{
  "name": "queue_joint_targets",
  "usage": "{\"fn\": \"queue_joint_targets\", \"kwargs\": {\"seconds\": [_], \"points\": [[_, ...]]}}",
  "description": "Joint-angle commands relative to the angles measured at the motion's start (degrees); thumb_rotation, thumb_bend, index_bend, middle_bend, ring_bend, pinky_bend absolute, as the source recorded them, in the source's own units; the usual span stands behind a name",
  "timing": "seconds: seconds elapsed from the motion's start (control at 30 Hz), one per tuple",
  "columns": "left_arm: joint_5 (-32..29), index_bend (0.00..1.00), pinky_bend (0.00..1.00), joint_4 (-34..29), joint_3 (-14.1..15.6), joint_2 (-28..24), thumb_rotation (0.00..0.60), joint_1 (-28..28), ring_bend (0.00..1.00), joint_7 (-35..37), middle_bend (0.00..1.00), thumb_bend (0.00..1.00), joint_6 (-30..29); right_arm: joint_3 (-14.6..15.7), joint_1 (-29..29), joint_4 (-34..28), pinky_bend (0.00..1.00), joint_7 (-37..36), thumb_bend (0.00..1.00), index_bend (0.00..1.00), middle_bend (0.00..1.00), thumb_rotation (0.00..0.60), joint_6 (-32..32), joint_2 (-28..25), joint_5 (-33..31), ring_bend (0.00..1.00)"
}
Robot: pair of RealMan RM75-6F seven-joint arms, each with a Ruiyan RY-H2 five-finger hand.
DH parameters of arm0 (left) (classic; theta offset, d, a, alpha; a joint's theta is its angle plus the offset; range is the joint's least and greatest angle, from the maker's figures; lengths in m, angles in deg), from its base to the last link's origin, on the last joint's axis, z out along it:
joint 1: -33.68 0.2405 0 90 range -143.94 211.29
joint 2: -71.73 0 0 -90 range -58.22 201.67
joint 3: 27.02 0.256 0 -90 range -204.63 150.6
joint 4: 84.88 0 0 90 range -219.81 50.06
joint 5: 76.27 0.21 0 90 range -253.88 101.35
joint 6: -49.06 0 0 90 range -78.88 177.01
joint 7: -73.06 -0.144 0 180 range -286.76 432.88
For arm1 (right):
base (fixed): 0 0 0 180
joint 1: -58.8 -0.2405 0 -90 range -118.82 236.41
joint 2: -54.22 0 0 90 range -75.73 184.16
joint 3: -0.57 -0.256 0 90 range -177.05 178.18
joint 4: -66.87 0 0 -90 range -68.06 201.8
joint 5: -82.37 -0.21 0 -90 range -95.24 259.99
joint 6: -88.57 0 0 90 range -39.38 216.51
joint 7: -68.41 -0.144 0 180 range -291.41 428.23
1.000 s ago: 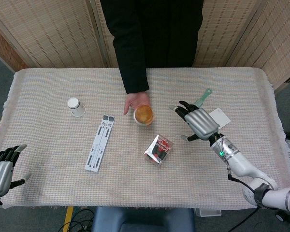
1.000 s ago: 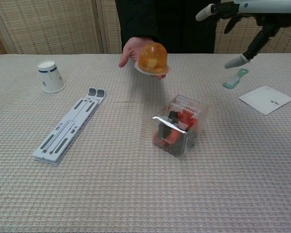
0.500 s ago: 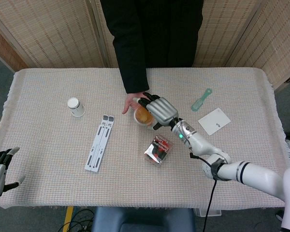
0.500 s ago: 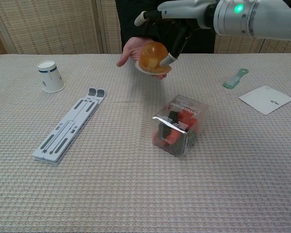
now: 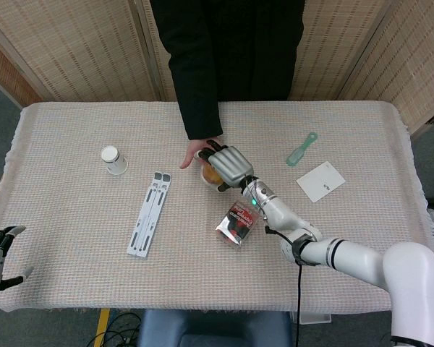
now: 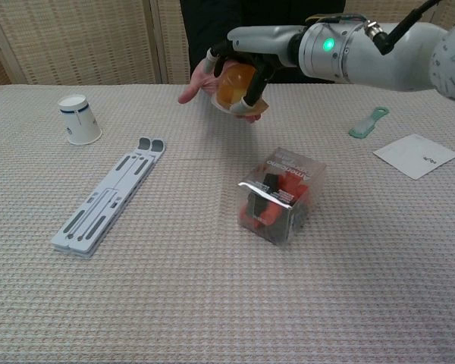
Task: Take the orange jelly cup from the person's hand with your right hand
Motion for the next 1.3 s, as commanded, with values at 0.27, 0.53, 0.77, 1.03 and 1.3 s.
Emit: {"fn": "queue_joint_targets", "kwargs": {"seconds": [0.27, 0.53, 0.77, 1.03, 1.3], "points": [[-0.34, 0.22, 0.24, -0.26, 0.13, -0.14, 0.600, -0.07, 0.20, 0.27, 0.23, 0.22, 0.94, 0.32, -0.07, 2.25, 0.61, -0.66, 0.52, 0.51, 0.37, 0.600, -3.50, 2.74, 0.60, 0.29], [-0.62, 0.22, 0.24, -0.49, -0.22, -0.37, 0.600, -0.42, 0.20, 0.19, 0.23, 0.22, 1.43, -0.27, 1.65, -1.77, 0.73, -3.25, 0.58, 0.62, 0.46, 0.600, -6.36, -0.29, 2.46, 0.41], [-0.52, 0.22, 0.24, -0.84, -0.41, -0.48, 0.600, -0.89, 0.20, -0.02, 0.23, 0.22, 1.96, 0.16, 5.03, -8.42, 0.77, -3.64, 0.58, 0.66, 0.48, 0.600, -9.90, -5.92, 3.79, 0.46], [-0.21, 0.22, 0.24, -1.82, -0.41, -1.03, 0.600, -1.22, 0.20, -0.47, 0.23, 0.22, 2.24, 1.35, 8.54, -13.41, 0.78, -3.47, 0.58, 0.67, 0.49, 0.600, -11.70, -11.26, 3.34, 0.47], [0.66, 0.22, 0.24, -2.34, -0.37, -0.63, 0.600, -1.81, 0.20, -1.04, 0.23, 0.22, 2.49, 5.64, 12.95, -12.15, 0.78, -4.05, 0.58, 0.67, 0.49, 0.600, -10.45, -13.85, 1.84, 0.47]]}}
